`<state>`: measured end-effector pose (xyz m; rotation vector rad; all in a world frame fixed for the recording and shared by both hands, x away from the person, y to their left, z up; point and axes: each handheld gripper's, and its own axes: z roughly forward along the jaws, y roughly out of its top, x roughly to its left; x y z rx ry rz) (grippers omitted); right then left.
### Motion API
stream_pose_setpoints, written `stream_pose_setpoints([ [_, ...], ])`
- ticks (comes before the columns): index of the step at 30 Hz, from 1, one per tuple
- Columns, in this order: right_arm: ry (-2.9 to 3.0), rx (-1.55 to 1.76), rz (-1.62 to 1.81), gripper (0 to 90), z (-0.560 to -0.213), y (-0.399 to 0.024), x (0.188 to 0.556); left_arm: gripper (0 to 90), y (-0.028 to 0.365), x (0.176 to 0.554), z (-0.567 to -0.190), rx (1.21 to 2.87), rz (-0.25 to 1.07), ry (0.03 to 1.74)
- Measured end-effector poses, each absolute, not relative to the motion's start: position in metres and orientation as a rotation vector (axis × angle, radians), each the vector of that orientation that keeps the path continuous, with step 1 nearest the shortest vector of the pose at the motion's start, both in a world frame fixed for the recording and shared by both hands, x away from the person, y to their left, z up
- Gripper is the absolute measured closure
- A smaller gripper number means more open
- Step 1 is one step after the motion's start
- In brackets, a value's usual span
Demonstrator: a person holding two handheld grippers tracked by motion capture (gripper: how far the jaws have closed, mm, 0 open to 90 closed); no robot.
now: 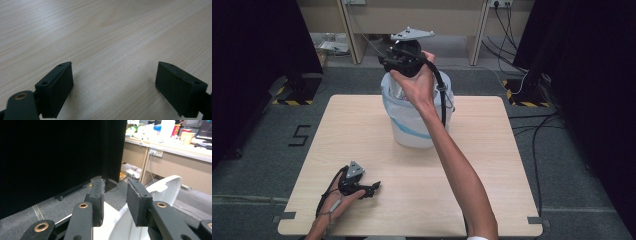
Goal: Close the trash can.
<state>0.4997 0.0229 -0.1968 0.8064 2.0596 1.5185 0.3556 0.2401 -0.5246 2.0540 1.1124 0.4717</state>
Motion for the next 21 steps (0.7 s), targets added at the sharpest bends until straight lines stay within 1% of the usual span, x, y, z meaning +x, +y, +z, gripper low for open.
stream_pose_setpoints([
  [4, 2.077, 0.804, 1.509, 66.8, -0.198, 0.027, 0.502, 13.7, 0.240, 0.356, -0.525, 2.053, 0.472, 1.112],
  [7, 2.068, 0.807, 1.473, 70.5, -0.199, 0.028, 0.504, 13.8, 0.240, 0.356, -0.525, 2.054, 0.471, 1.112],
  [11, 2.059, 0.820, 1.406, 70.6, -0.198, 0.027, 0.503, 13.8, 0.240, 0.356, -0.525, 2.054, 0.470, 1.112],
  [12, 2.072, 0.830, 1.331, 70.4, -0.201, 0.025, 0.505, 13.8, 0.240, 0.356, -0.525, 2.055, 0.470, 1.111],
  [14, 2.079, 0.840, 1.313, 70.4, -0.203, 0.024, 0.505, 13.8, 0.240, 0.356, -0.525, 2.056, 0.470, 1.109],
  [21, 2.084, 0.918, 1.358, 70.6, -0.221, -0.008, 0.511, 13.8, 0.240, 0.355, -0.524, 2.060, 0.468, 1.110],
])
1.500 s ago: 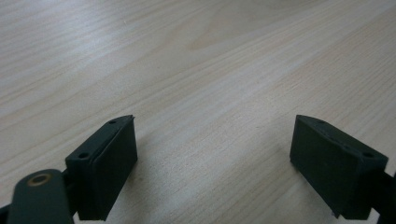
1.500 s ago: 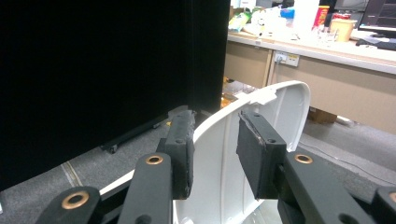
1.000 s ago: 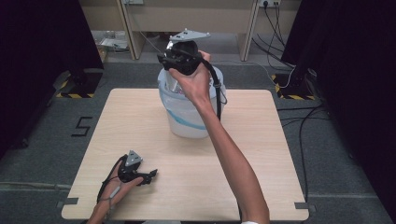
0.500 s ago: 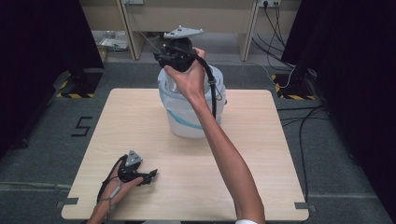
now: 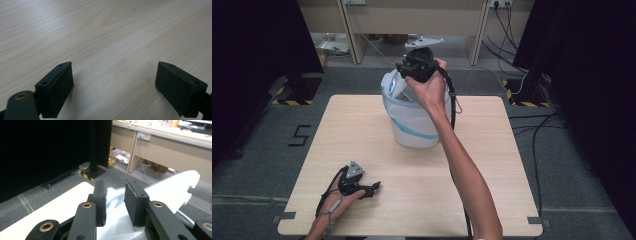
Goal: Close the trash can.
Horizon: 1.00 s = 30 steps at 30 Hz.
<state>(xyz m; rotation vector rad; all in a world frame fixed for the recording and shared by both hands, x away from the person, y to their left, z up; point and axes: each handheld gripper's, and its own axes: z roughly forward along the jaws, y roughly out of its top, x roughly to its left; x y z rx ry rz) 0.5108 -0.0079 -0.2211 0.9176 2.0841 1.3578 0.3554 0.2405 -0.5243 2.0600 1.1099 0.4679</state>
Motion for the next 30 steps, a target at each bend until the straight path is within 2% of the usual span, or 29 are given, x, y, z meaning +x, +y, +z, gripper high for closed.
stream_pose_setpoints([
  [11, 2.089, 1.030, 1.356, 70.7, -0.253, -0.054, 0.516, 13.7, 0.240, 0.355, -0.524, 2.059, 0.469, 1.112],
  [30, 2.090, 1.110, 1.300, 71.4, -0.285, -0.078, 0.526, 13.7, 0.240, 0.355, -0.524, 2.058, 0.468, 1.112],
])
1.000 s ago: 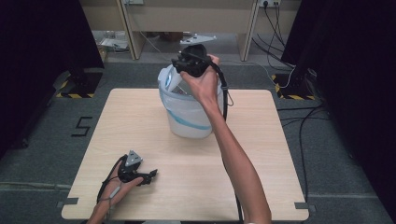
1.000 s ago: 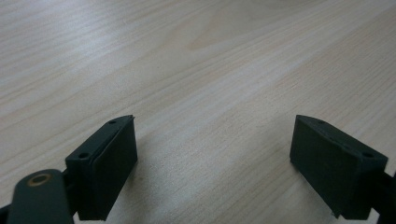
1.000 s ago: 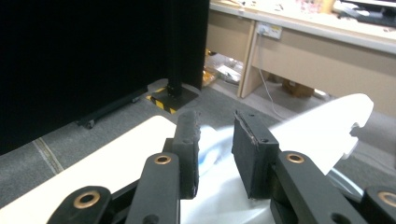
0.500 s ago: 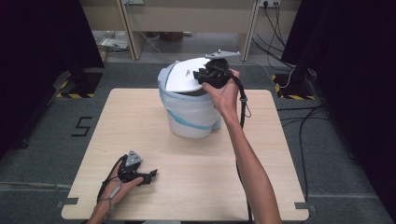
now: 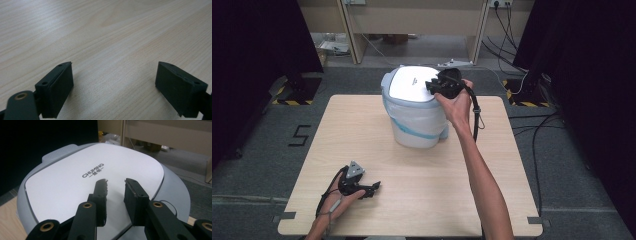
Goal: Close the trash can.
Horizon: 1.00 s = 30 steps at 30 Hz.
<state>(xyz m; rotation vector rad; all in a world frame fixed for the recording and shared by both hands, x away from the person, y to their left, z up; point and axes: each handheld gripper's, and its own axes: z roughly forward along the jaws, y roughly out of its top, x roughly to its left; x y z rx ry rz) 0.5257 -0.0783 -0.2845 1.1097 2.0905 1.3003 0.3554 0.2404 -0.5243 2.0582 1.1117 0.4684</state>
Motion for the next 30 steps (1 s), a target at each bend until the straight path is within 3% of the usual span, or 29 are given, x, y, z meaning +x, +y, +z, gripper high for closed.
stream_pose_setpoints([
  [6, 2.080, 1.107, 1.309, 72.5, -0.286, -0.079, 0.527, 13.7, 0.240, 0.355, -0.524, 2.058, 0.468, 1.112],
  [12, 2.080, 1.099, 1.285, 80.7, -0.291, -0.078, 0.527, 13.6, 0.240, 0.355, -0.524, 2.058, 0.470, 1.114],
  [18, 2.061, 1.089, 1.325, 80.6, -0.294, -0.079, 0.527, 13.6, 0.240, 0.355, -0.524, 2.059, 0.470, 1.112],
  [19, 2.066, 1.095, 1.346, 73.9, -0.294, -0.081, 0.527, 13.6, 0.240, 0.355, -0.524, 2.058, 0.469, 1.113],
  [20, 2.066, 1.095, 1.346, 73.9, -0.294, -0.081, 0.527, 13.6, 0.240, 0.355, -0.524, 2.058, 0.469, 1.113],
  [23, 2.058, 1.095, 1.355, 62.2, -0.294, -0.088, 0.523, 13.6, 0.240, 0.355, -0.524, 2.059, 0.469, 1.112],
  [30, 1.958, 1.089, 1.423, 51.2, -0.287, -0.111, 0.507, 13.6, 0.240, 0.355, -0.524, 2.058, 0.469, 1.112],
])
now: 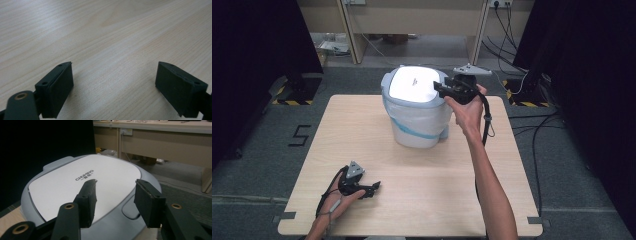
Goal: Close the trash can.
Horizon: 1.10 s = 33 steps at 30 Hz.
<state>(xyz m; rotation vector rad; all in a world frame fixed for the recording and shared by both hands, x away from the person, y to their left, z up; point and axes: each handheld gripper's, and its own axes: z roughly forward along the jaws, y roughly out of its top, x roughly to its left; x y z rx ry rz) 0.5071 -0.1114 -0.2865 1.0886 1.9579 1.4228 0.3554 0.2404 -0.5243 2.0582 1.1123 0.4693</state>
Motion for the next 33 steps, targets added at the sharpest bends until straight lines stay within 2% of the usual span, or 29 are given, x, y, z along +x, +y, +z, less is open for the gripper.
stream_pose_setpoints([
  [9, 1.904, 1.139, 1.416, 43.4, -0.296, -0.141, 0.497, 13.6, 0.240, 0.355, -0.524, 2.058, 0.469, 1.113],
  [25, 1.892, 1.177, 1.388, 40.6, -0.315, -0.169, 0.483, 13.6, 0.240, 0.355, -0.524, 2.058, 0.470, 1.113],
  [33, 1.901, 1.186, 1.391, 31.5, -0.329, -0.180, 0.472, 13.6, 0.240, 0.355, -0.525, 2.055, 0.474, 1.113],
])
